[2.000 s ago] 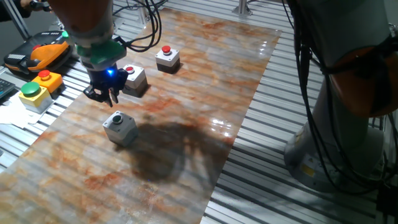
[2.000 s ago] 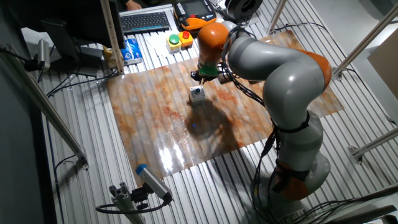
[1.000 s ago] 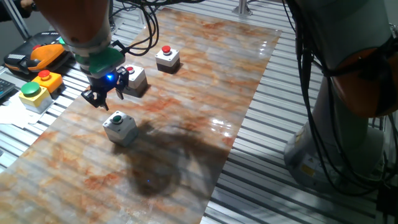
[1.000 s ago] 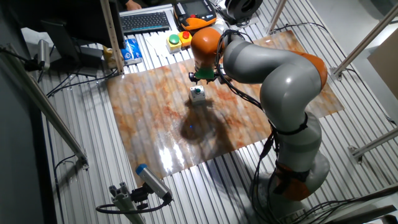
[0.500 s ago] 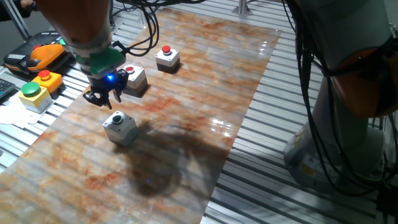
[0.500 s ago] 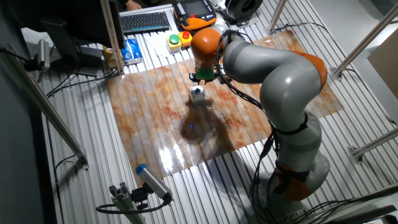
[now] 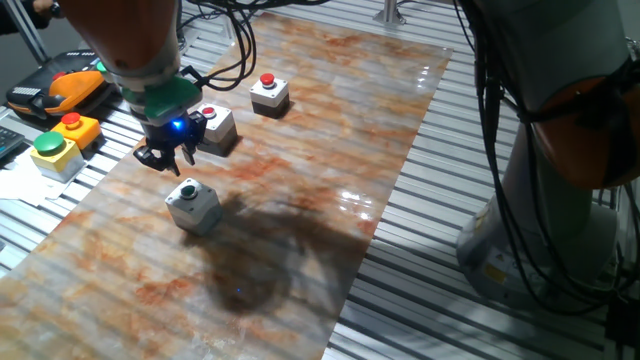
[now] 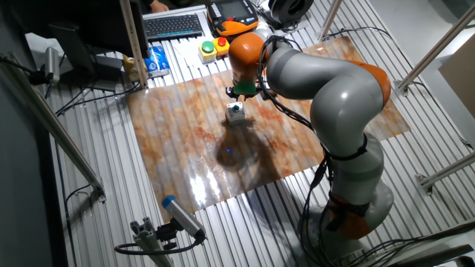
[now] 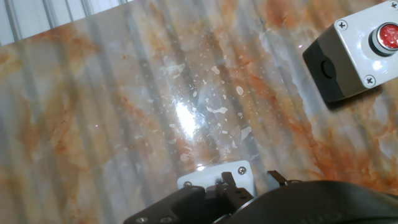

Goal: Press three buttons from left to right in sequence

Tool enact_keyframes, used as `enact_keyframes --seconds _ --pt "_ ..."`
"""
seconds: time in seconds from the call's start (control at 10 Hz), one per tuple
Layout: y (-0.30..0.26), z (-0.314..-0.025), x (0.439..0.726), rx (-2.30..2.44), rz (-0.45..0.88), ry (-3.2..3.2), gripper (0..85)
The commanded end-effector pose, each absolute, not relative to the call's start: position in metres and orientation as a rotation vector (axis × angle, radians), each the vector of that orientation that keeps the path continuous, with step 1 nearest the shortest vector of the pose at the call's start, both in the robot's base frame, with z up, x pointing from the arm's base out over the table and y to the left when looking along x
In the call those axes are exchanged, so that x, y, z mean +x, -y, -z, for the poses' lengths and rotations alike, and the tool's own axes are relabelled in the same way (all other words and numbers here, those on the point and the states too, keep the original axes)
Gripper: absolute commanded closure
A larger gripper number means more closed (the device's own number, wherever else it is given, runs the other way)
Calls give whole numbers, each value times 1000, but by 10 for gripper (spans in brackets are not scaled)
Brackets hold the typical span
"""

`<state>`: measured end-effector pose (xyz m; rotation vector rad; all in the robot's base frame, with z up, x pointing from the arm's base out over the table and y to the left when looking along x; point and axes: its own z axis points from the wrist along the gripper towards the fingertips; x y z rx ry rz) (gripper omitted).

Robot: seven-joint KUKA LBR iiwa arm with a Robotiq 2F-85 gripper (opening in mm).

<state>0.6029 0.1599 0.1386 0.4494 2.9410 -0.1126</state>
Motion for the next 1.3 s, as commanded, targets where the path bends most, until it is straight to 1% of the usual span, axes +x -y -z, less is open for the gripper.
enact_keyframes --seconds 0.0,0.5,0.7,0.9,1.0,1.1,1.2 --pt "-160 -139 603 449 115 -2940 510" --pt "-160 -139 603 464 118 -2929 510" --pt "-160 -139 603 488 72 -2936 510" --pt "-160 -139 603 531 64 -2949 510" --pt "-160 -139 603 556 63 -2955 340" --pt "-160 -139 603 565 52 -2969 340" --pt "-160 -139 603 582 42 -2987 510"
